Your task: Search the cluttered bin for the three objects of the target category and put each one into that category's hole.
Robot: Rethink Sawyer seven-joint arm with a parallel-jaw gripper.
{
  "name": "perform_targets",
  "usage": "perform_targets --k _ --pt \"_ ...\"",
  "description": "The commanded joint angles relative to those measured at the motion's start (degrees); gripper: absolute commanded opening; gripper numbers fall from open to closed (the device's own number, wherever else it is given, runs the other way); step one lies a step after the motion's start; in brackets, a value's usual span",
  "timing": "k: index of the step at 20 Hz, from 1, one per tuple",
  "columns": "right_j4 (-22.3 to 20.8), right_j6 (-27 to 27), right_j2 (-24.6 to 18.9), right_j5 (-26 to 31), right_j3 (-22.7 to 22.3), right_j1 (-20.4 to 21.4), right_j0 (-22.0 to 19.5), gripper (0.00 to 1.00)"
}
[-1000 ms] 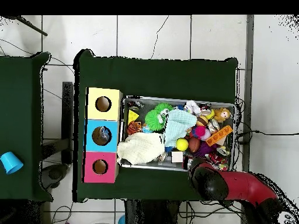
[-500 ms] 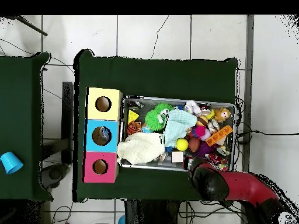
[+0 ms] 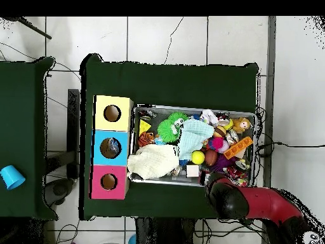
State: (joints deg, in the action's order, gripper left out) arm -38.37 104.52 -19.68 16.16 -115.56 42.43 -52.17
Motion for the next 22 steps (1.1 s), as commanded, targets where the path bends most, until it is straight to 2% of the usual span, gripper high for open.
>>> perform_targets --k 1,12,22 --pt "-4.43 -1.08 -0.56 -0.5 -0.18 -2.12 1.16 1.0" --pt "-7.33 1.65 1.38 -2.83 0.12 -4.02 4.62 1.0" --pt "-9.22 2.18 2.11 -4.39 0.94 -5.93 5.36 1.0"
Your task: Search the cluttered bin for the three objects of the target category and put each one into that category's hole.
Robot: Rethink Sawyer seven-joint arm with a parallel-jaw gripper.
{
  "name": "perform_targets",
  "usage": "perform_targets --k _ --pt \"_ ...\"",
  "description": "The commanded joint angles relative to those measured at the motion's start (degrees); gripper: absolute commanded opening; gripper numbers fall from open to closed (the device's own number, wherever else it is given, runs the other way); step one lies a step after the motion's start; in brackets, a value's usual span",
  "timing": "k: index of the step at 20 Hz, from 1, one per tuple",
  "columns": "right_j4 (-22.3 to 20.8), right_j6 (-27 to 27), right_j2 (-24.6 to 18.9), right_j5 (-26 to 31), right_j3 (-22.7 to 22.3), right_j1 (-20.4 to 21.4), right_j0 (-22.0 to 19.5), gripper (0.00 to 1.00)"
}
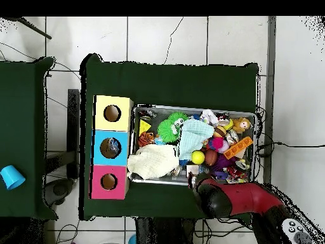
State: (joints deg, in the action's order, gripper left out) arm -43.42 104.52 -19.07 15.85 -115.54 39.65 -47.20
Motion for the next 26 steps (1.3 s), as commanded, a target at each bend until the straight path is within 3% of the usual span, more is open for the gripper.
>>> perform_targets --k 1,9,26 --pt "-4.42 2.22 1.64 -4.24 1.12 -3.4 0.35 1.0" --pt "-4.99 1.22 0.93 -4.22 1.37 -4.09 -0.92 1.0" --pt "-2.38 -1.19 -2.91 -0.56 -1.26 -0.79 -3.92 1.0"
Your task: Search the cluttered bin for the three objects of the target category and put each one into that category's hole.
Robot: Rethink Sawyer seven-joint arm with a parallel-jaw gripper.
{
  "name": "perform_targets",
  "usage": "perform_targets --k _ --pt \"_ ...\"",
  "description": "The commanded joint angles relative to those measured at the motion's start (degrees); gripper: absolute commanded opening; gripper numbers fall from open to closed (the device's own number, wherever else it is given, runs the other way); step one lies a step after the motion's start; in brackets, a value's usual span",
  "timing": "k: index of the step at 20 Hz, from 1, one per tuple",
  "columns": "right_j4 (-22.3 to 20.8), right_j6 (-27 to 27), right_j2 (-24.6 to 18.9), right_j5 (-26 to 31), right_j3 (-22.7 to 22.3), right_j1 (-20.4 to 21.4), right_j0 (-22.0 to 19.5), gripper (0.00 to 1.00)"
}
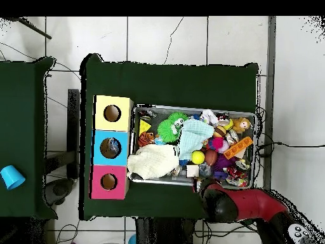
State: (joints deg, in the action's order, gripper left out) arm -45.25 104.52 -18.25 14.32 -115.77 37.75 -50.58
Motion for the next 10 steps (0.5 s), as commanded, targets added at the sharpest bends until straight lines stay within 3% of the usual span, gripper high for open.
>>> perform_targets --k 1,10 --pt "-0.1 -1.41 -4.1 1.48 -1.4 1.72 -0.79 1.0" --pt "1.77 -2.39 -5.65 3.91 -2.61 4.56 -1.48 1.0"
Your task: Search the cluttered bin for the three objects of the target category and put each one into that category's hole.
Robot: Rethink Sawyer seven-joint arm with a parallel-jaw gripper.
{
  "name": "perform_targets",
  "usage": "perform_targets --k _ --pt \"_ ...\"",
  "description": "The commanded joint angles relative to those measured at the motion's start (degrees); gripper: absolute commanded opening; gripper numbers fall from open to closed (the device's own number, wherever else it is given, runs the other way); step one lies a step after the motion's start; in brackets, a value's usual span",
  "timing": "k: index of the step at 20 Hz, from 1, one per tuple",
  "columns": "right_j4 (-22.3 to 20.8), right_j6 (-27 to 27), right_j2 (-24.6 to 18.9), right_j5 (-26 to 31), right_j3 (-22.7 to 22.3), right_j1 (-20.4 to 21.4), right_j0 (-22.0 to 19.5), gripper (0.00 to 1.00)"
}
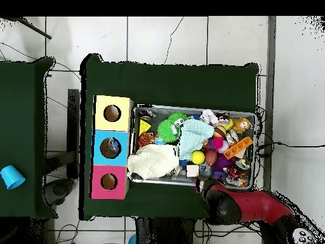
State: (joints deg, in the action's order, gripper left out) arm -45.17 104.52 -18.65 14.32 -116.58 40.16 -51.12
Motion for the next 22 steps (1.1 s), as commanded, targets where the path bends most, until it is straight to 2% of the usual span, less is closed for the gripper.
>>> perform_targets --k 1,22 --pt "1.52 -2.31 -5.13 3.81 -1.64 2.0 -0.87 1.0" --pt "-2.23 -0.55 -2.21 -0.08 2.68 -3.34 0.16 1.0"
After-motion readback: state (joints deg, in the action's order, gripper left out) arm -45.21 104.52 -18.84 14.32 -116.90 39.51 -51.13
